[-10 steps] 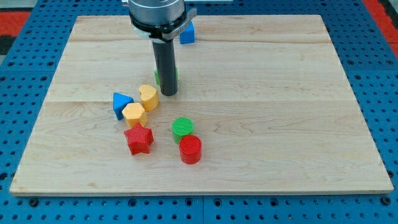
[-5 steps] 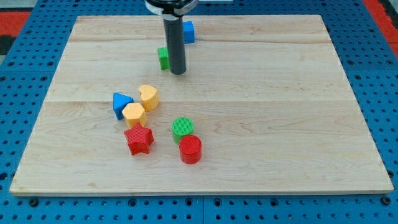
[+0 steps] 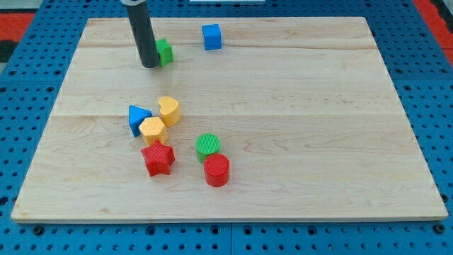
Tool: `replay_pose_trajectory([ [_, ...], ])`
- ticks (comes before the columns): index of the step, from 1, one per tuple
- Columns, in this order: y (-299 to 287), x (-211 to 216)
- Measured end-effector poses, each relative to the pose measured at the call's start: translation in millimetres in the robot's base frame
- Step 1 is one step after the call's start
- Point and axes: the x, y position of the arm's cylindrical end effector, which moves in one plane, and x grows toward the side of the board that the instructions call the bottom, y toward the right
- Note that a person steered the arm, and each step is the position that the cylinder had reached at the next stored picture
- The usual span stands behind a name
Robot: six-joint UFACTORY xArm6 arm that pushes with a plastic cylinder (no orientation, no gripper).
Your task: Move the green star towards the blue cube
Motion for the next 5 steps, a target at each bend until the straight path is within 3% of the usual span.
replay_pose_trajectory([
  [5,26,-33],
])
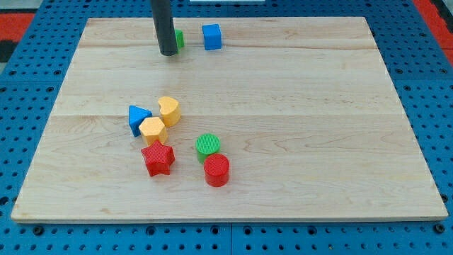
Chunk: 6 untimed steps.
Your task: Move the green star towards the blue cube
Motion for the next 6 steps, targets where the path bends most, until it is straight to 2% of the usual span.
replay_pose_trajectory([
  [2,-30,-10],
  [5,-31,-20],
  [6,7,-14],
])
